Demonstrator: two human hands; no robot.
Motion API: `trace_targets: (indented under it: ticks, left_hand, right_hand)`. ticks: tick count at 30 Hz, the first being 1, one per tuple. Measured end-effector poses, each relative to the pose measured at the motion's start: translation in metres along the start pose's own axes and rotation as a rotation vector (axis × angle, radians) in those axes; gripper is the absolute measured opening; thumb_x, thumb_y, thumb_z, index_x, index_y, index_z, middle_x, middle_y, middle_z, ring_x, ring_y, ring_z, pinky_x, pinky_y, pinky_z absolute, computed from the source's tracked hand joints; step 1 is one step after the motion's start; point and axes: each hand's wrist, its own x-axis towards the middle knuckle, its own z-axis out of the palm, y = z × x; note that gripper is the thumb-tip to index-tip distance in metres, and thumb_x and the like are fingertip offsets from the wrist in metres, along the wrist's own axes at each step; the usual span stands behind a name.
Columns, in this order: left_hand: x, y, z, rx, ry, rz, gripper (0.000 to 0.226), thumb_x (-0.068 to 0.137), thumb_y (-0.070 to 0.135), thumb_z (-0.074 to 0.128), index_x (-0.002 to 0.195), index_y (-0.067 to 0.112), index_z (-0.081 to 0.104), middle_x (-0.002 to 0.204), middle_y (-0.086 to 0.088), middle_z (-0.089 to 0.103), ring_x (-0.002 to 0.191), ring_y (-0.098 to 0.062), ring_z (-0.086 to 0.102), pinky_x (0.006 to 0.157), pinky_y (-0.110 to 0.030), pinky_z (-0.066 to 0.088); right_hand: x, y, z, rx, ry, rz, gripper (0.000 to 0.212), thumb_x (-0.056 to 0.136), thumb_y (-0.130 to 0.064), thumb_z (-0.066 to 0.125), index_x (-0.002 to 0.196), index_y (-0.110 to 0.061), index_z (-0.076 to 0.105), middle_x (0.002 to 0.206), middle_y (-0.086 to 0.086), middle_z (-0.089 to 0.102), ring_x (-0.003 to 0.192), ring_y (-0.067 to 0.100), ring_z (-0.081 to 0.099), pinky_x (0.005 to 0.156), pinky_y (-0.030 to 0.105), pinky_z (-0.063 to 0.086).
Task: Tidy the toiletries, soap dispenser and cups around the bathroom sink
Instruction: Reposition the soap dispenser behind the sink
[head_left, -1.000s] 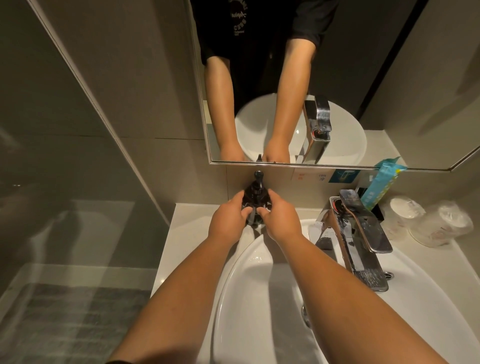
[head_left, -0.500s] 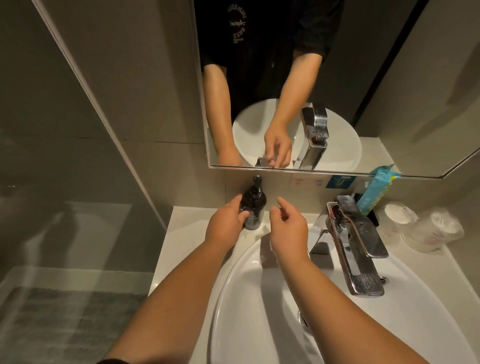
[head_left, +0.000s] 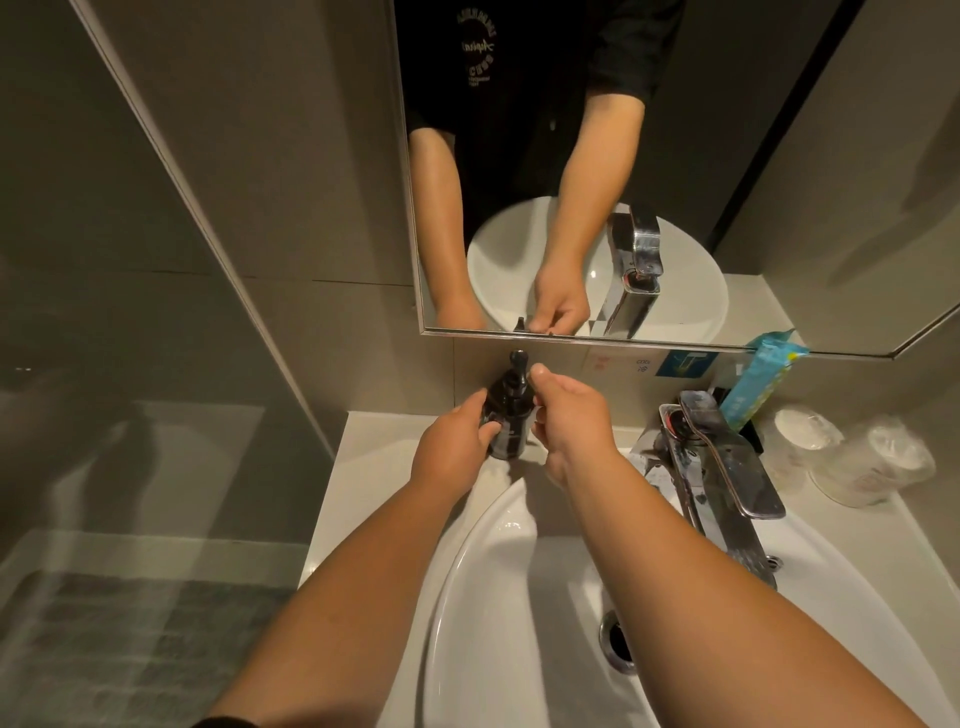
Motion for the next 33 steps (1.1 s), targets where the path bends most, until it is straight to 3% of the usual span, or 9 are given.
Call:
trace_targets:
  ticks: [3, 7, 15, 22, 33]
  left_hand:
    - [0.0002, -0.001, 0.0003, 0.002, 0.003, 0.011, 0.039, 0.095, 0.03, 0.051, 0.133, 0.027, 0.045, 0.115, -0.002, 0.066, 0.098, -0.024, 0.061, 0.076, -0.034, 0.049]
    - [0.0007, -0.0015, 0.0013, 0.007, 0.008, 0.017, 0.041, 0.095, 0.03, 0.052, 0.134, 0.026, 0.045, 0.116, -0.003, 0.066, 0.1, -0.025, 0.061, 0.076, -0.033, 0.047]
    - [0.0019, -0.0017, 0.002, 0.035, -0.006, 0.012, 0.043, 0.095, 0.031, 0.05, 0.137, 0.027, 0.042, 0.118, -0.005, 0.064, 0.101, -0.027, 0.06, 0.079, -0.037, 0.05]
    - [0.0017, -0.0019, 0.0023, 0.042, -0.003, 0.012, 0.042, 0.096, 0.03, 0.05, 0.137, 0.026, 0.042, 0.118, -0.004, 0.065, 0.1, -0.026, 0.06, 0.079, -0.035, 0.049]
    - [0.001, -0.001, 0.0019, 0.048, 0.01, 0.011, 0.043, 0.095, 0.03, 0.051, 0.137, 0.026, 0.042, 0.116, -0.004, 0.065, 0.099, -0.026, 0.061, 0.078, -0.035, 0.049]
  right_hand:
    - [-0.0003, -0.0044, 0.0021, 0.044, -0.057, 0.032, 0.014, 0.091, -0.027, 0.061, 0.084, -0.017, 0.067, 0.045, -0.013, 0.06, 0.034, -0.002, 0.05, 0.039, 0.015, 0.039]
    - [0.0021, -0.0066, 0.0004, 0.005, -0.102, 0.034, 0.017, 0.091, -0.031, 0.06, 0.078, -0.021, 0.064, 0.045, -0.015, 0.058, 0.037, -0.003, 0.05, 0.05, 0.022, 0.038]
    - [0.0032, -0.0044, -0.0028, -0.008, -0.143, 0.006, 0.022, 0.092, -0.03, 0.059, 0.072, -0.02, 0.061, 0.044, -0.014, 0.056, 0.035, -0.001, 0.048, 0.052, 0.024, 0.036]
    - [0.0045, -0.0047, 0.0001, -0.034, -0.157, 0.019, 0.018, 0.09, -0.032, 0.061, 0.078, -0.02, 0.067, 0.058, -0.01, 0.068, 0.051, 0.003, 0.061, 0.058, 0.026, 0.042]
    - [0.0005, -0.0052, 0.0011, -0.044, -0.162, 0.005, 0.018, 0.092, -0.029, 0.059, 0.08, -0.018, 0.066, 0.049, -0.012, 0.062, 0.04, 0.0, 0.054, 0.041, 0.017, 0.039]
